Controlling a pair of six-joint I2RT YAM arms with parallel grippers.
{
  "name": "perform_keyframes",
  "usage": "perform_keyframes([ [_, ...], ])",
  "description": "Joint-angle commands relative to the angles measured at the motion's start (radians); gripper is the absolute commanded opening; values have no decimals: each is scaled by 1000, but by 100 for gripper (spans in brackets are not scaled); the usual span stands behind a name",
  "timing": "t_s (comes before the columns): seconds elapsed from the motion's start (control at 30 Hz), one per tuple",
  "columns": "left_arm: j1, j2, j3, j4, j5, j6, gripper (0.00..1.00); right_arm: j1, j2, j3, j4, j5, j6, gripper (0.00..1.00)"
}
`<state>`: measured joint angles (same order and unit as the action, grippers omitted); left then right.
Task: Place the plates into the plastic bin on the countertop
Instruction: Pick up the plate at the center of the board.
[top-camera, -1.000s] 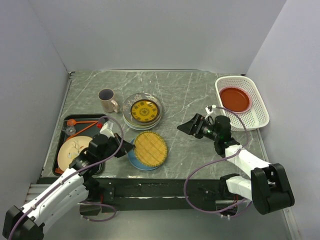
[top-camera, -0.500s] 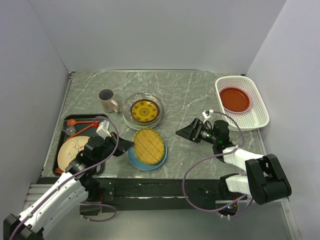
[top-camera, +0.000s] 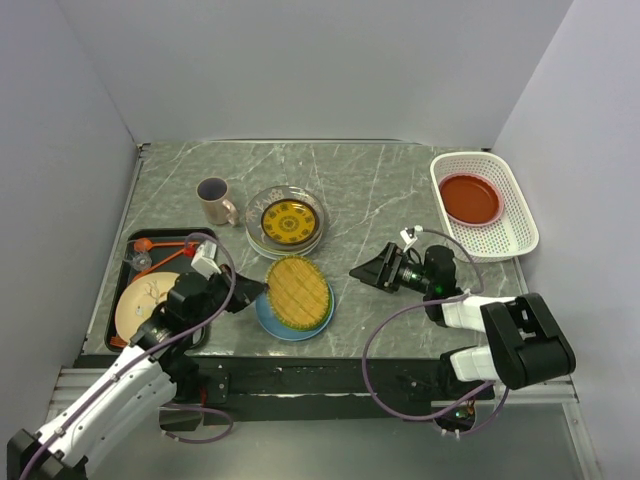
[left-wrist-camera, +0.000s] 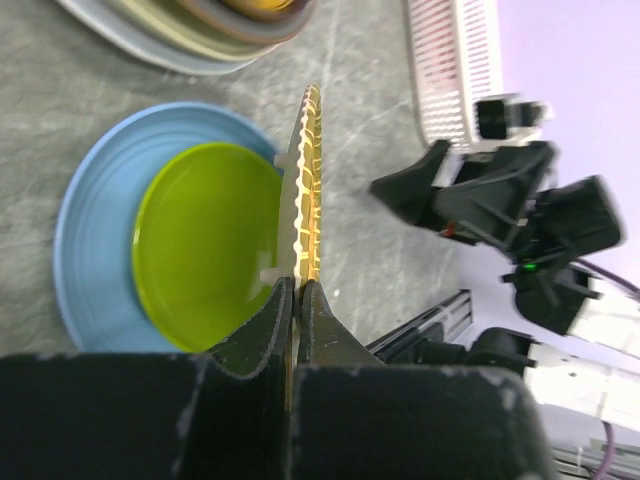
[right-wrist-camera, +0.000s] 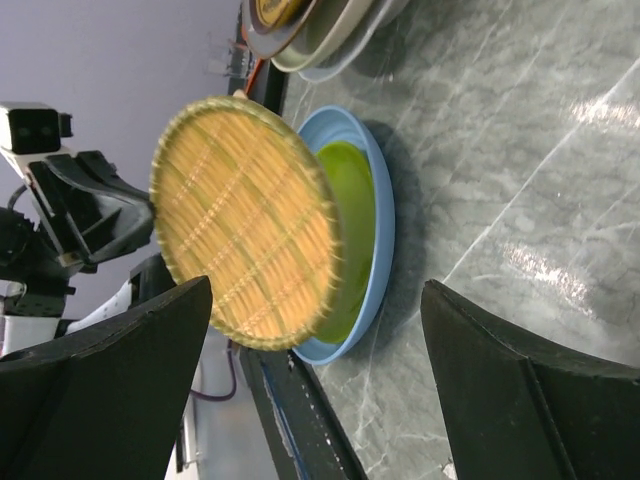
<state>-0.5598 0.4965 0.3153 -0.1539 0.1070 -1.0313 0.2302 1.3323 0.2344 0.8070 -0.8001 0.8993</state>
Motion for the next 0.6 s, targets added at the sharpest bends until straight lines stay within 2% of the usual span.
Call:
perform_keyframes([
  [0.0,-2,-61,54,70,-6,-26,1,14,39,-21,156,-37,38,92],
  [0.2,-2,-62,51,102,31,-33,1,24,83,-33,262,-60,87,91],
  [0.3,-2,-39,28,175,60,-52,1,34,94,-37,293,-63,105,91],
  [0.57,-2,4,11,287,134,-55,1,81,99,-23,290,-42,105,91],
])
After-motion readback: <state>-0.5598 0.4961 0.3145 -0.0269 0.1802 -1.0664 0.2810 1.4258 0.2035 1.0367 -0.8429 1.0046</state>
